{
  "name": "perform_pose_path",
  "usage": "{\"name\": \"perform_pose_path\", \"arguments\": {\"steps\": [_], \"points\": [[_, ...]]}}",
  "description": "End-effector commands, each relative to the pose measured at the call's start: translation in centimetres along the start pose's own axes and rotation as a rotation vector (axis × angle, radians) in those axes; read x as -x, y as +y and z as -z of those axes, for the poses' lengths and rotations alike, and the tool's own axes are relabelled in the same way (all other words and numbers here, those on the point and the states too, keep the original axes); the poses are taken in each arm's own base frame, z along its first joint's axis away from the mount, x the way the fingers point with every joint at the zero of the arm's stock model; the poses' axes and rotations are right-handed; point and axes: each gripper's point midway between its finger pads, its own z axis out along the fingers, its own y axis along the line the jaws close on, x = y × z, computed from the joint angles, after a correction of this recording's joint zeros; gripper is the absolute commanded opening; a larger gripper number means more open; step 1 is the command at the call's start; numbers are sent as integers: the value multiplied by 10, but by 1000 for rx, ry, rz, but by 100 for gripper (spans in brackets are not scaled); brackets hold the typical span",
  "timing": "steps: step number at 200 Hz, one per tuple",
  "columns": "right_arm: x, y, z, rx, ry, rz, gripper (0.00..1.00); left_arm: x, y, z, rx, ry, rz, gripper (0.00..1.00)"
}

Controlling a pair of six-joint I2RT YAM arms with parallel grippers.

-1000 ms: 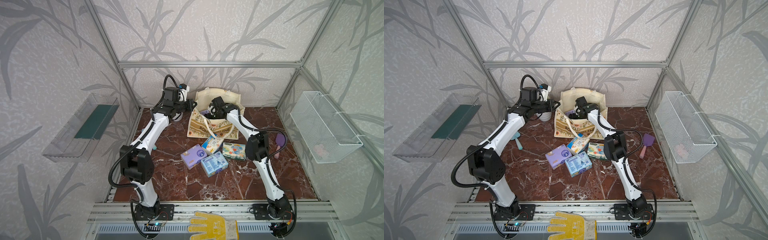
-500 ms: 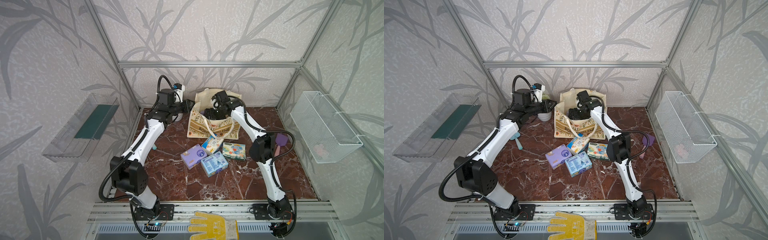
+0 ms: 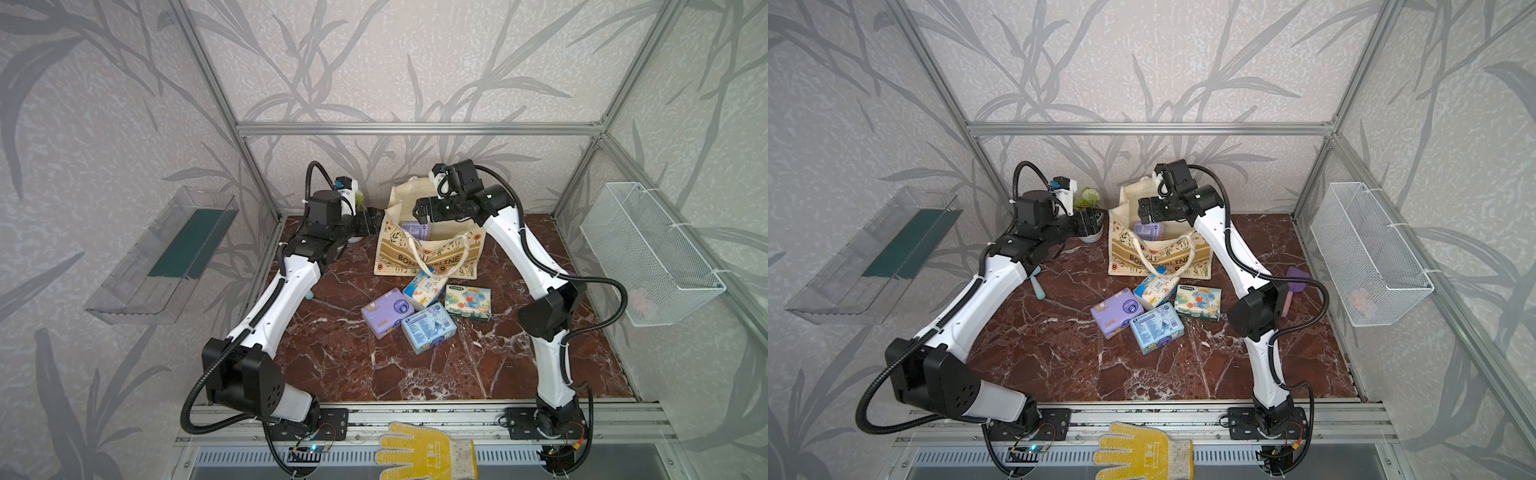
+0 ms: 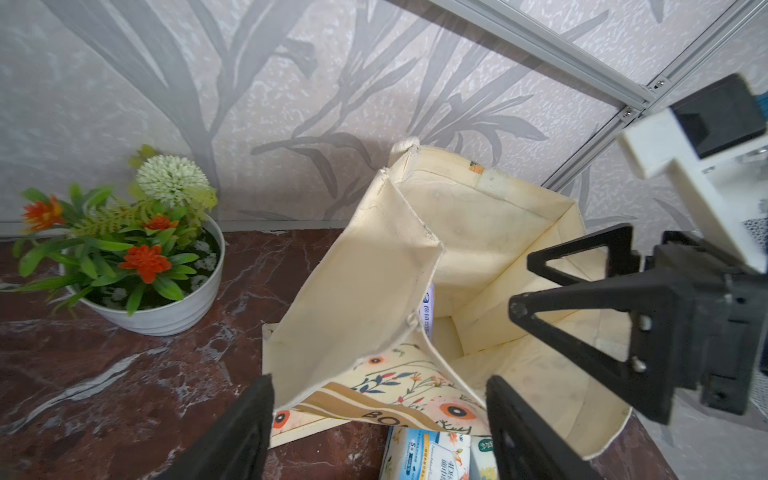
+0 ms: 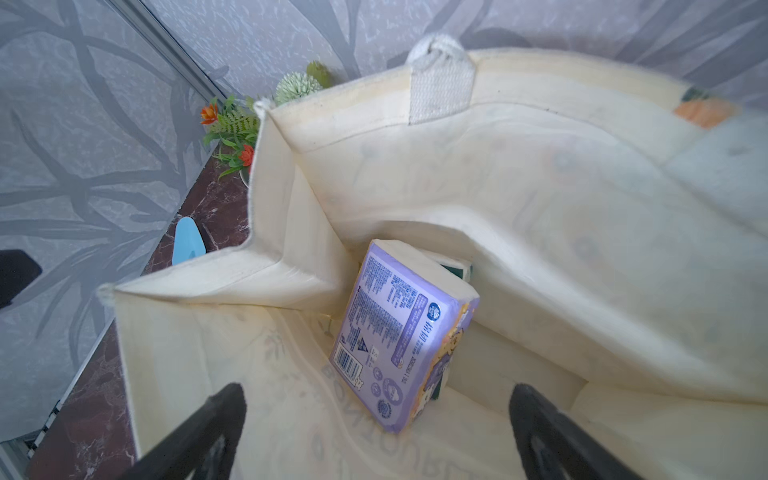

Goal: Put tissues into the canvas bag
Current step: Place the pack of facial tissues in the canvas bag.

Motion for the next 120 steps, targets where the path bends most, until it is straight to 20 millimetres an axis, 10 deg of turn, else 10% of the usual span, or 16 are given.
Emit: {"name": "perform_pose_path", "arguments": {"steps": [1, 47, 120], "points": [[11, 2, 31, -34, -78, 99, 99, 2, 12, 18, 77, -42, -20, 86], [-4, -5, 75, -56, -249, 135, 99, -31, 32, 33, 170, 13, -17, 91], [-99, -39, 110, -143, -286, 130, 99, -112, 62, 33, 249, 184, 43, 94]]}}
